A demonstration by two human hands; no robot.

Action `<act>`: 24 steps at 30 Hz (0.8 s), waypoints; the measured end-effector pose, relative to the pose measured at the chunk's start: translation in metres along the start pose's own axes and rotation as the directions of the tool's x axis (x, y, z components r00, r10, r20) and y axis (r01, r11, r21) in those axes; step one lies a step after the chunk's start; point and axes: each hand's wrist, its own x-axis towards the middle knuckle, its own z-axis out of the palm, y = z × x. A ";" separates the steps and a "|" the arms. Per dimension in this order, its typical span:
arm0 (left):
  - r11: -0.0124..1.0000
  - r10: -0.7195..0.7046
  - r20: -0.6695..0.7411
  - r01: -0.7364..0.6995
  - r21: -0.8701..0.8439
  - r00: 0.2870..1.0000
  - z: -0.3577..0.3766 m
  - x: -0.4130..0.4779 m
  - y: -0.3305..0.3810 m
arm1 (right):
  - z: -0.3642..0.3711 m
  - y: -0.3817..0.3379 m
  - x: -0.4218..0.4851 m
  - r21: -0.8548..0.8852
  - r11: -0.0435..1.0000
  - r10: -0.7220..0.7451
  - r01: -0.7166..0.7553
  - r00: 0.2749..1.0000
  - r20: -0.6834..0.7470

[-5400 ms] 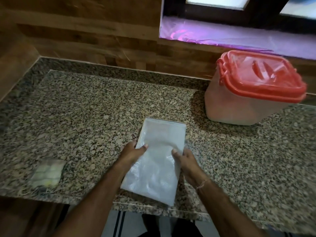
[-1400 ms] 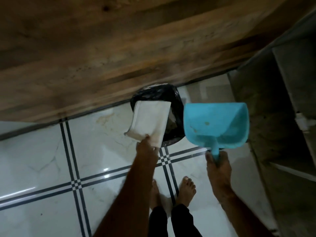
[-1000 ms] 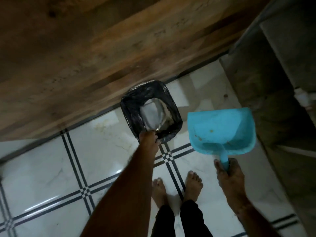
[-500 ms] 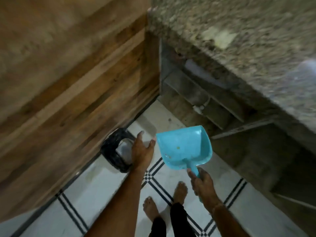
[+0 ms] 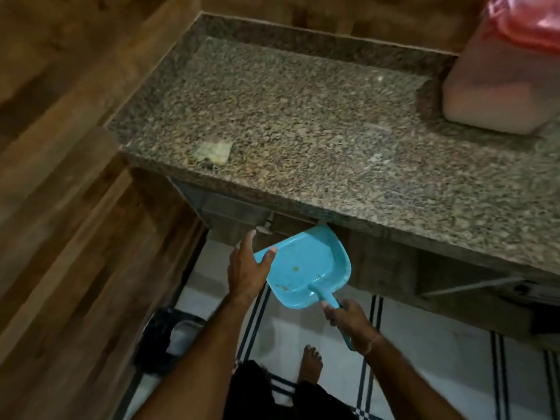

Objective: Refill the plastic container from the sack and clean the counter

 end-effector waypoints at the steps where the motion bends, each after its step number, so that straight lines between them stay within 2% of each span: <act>1: 1.000 0.021 0.016 -0.021 0.014 1.000 0.003 0.008 0.009 | -0.005 -0.003 0.002 0.006 1.000 0.011 -0.011 1.000 -0.015; 5: 0.996 0.079 0.055 -0.082 0.041 0.995 0.007 0.047 0.034 | -0.019 -0.014 0.008 0.053 0.998 0.039 -0.036 0.998 -0.058; 8: 0.983 0.140 0.021 -0.142 0.118 0.990 0.000 0.086 0.047 | -0.020 -0.014 0.012 0.073 0.996 0.054 -0.047 0.994 -0.094; 11: 0.946 0.200 -0.102 -0.165 0.281 0.974 -0.021 0.124 0.060 | -0.014 -0.021 0.014 0.097 0.994 0.055 -0.042 0.990 -0.133; 14: 0.878 0.262 -0.246 -0.124 0.463 0.933 -0.050 0.177 0.062 | -0.002 -0.027 0.014 0.157 0.987 0.061 -0.035 0.984 -0.166; 17: 0.869 0.207 -0.314 -0.027 0.494 0.926 -0.080 0.240 0.054 | 0.011 -0.033 0.018 0.162 0.986 0.072 -0.040 0.978 -0.197; 19: 0.843 0.181 -0.264 -0.012 0.537 0.947 -0.091 0.271 0.046 | 0.018 -0.035 0.022 0.140 0.988 0.094 -0.063 0.971 -0.221; 24: 0.779 0.350 -0.090 -0.236 0.581 0.933 -0.059 0.254 0.061 | 0.029 -0.041 0.025 0.121 0.989 0.120 -0.089 0.952 -0.282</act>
